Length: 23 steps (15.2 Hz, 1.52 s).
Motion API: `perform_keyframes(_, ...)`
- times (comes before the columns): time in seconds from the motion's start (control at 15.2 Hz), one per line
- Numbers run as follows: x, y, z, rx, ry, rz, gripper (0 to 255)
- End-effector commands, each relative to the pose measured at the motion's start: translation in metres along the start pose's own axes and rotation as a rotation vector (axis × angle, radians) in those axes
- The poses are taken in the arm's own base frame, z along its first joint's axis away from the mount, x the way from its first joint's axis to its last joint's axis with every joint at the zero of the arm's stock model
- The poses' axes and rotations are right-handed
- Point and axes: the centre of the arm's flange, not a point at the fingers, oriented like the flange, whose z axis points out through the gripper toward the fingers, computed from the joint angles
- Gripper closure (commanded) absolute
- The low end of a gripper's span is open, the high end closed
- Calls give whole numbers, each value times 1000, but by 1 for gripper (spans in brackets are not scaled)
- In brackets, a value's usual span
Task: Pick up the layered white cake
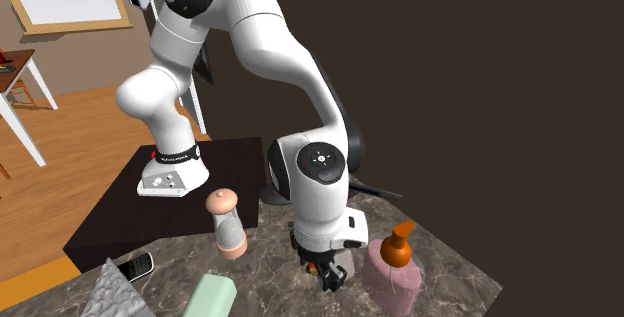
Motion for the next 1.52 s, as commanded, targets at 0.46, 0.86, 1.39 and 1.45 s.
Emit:
perform_keyframes(0.46,0,1,1,0,0,0,255)
perform_keyframes(0.86,2,-2,-25,0,0,0,255)
perform_keyframes(1.39,5,-6,-67,0,0,0,255)
perform_keyframes(1.45,5,-7,-72,0,0,0,255)
